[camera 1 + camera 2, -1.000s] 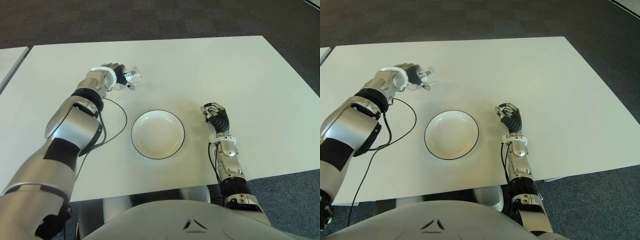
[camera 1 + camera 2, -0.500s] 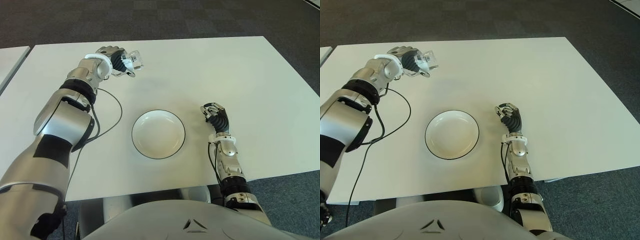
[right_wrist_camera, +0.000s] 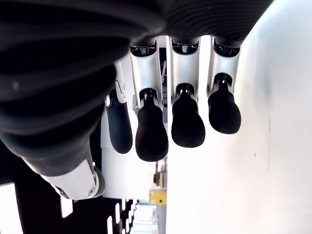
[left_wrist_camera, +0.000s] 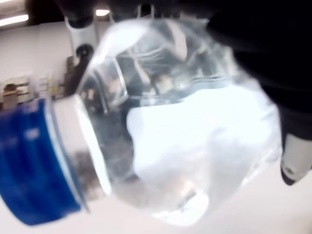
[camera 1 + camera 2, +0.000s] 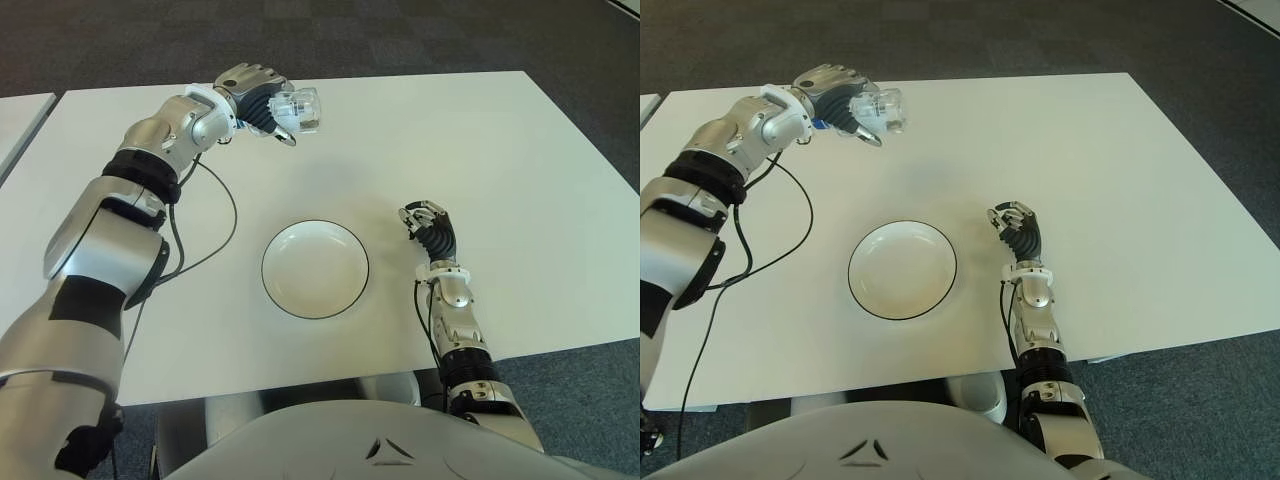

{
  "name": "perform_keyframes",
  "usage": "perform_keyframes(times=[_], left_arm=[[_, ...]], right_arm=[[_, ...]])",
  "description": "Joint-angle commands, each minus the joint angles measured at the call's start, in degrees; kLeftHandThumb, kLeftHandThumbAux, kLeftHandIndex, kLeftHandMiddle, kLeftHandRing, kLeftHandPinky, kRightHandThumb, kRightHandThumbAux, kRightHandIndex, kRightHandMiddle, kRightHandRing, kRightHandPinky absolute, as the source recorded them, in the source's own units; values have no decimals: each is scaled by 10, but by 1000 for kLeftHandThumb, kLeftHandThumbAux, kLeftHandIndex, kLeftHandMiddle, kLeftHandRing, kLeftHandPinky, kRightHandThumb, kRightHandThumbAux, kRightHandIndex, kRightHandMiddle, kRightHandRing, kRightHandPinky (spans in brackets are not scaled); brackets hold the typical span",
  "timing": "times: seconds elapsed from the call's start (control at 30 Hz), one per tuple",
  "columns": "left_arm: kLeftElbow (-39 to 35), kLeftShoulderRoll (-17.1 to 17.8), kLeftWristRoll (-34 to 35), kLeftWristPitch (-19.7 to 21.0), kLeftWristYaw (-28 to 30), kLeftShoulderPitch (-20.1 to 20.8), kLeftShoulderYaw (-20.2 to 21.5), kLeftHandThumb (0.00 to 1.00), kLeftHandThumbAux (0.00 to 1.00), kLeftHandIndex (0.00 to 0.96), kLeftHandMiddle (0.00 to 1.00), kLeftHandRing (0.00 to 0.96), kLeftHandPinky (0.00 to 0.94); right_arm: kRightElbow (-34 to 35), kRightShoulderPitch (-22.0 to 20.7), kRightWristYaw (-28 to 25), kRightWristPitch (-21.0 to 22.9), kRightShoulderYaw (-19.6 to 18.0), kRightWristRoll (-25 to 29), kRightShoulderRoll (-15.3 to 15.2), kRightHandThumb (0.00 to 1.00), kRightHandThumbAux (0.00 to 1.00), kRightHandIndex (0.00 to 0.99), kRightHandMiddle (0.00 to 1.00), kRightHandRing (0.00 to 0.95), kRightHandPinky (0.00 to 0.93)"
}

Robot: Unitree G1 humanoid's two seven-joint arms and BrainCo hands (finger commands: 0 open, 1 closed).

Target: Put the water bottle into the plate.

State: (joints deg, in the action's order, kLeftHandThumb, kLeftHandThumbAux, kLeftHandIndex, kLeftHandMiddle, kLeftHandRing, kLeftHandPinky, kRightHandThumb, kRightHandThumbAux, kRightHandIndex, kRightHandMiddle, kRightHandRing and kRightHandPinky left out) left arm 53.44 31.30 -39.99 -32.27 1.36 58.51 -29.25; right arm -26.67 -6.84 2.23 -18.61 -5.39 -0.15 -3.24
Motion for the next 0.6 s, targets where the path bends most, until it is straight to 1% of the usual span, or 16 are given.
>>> perform_keyframes(times=[0.03, 0.17, 0.37, 0.5, 0.6], left_arm=[[-74, 8, 14, -30, 22, -66, 3, 854, 669, 397, 533, 875, 828], [-130, 6, 8, -44, 43, -100, -7, 854, 668, 399, 535, 874, 824], [-225, 15, 21, -63, 90, -154, -5, 855, 668, 399, 535, 871, 827], [-268, 21, 55, -128, 131, -210, -19, 855, 668, 400, 537, 869, 833], [-271, 19, 65, -153, 149, -224, -22, 854, 667, 400, 538, 868, 849]], right_arm=[[-10, -1, -4, -2, 0, 3, 1, 702, 731, 439, 754, 740, 717], [-12, -2, -5, -4, 0, 3, 1, 701, 731, 439, 754, 740, 712], [-13, -3, -1, -5, 0, -1, 0, 701, 731, 439, 757, 742, 712], [-9, -2, 4, 1, 2, -6, 1, 700, 731, 438, 759, 744, 712], [-5, -1, 4, 5, 2, -4, 2, 700, 732, 438, 760, 745, 723]])
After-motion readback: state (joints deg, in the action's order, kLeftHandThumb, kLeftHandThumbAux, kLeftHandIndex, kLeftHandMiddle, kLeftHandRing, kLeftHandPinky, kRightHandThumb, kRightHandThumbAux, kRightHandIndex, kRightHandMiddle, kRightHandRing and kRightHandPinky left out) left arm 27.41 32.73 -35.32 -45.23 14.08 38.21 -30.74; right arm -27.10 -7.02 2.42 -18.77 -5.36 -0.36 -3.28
